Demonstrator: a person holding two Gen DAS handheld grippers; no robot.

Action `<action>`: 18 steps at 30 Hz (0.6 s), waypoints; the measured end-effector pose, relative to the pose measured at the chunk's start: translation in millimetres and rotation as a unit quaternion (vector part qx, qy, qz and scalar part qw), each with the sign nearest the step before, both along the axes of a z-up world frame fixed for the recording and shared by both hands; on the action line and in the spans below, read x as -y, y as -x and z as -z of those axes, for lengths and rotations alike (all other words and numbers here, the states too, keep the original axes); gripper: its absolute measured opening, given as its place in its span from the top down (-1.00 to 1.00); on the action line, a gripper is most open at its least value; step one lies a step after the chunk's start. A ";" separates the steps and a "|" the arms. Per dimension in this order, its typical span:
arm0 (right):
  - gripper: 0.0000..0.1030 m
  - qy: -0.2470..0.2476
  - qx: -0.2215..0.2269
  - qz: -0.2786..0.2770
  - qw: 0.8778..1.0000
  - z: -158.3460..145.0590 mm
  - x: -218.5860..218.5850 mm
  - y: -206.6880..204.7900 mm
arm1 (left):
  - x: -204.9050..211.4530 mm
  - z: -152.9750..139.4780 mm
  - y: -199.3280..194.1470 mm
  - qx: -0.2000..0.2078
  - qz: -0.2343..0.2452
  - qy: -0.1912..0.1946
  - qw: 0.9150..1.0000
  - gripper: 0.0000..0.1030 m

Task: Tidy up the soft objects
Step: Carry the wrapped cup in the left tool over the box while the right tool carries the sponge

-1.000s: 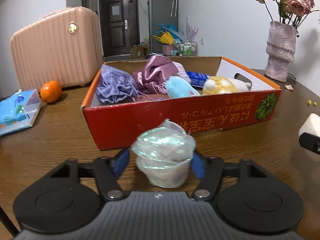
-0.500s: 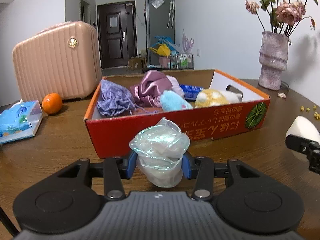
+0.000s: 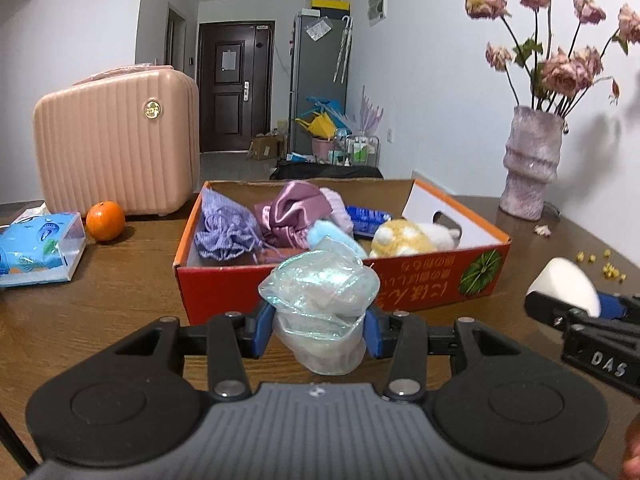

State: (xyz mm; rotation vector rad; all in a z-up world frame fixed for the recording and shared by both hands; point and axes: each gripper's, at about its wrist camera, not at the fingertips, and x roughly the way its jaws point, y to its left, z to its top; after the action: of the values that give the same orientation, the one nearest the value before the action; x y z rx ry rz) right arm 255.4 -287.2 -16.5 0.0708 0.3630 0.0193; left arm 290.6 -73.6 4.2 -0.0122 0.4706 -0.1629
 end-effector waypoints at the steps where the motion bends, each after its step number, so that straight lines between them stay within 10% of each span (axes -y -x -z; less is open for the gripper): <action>1: -0.03 -0.003 0.002 -0.001 1.000 -0.8 -0.7 0.2 | -0.3 -2.1 0.4 0.002 -0.001 0.003 1.000 0.12; 18: -0.04 -0.018 0.052 -0.009 0.998 -14.3 -21.2 -20.9 | 1.3 -30.8 -4.9 0.045 -0.021 0.025 0.998 0.12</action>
State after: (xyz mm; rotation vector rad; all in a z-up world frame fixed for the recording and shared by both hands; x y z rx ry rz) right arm 276.3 -266.0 -2.2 0.1024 0.2595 0.0477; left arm 295.5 -74.9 35.0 -0.0627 0.3766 -0.1341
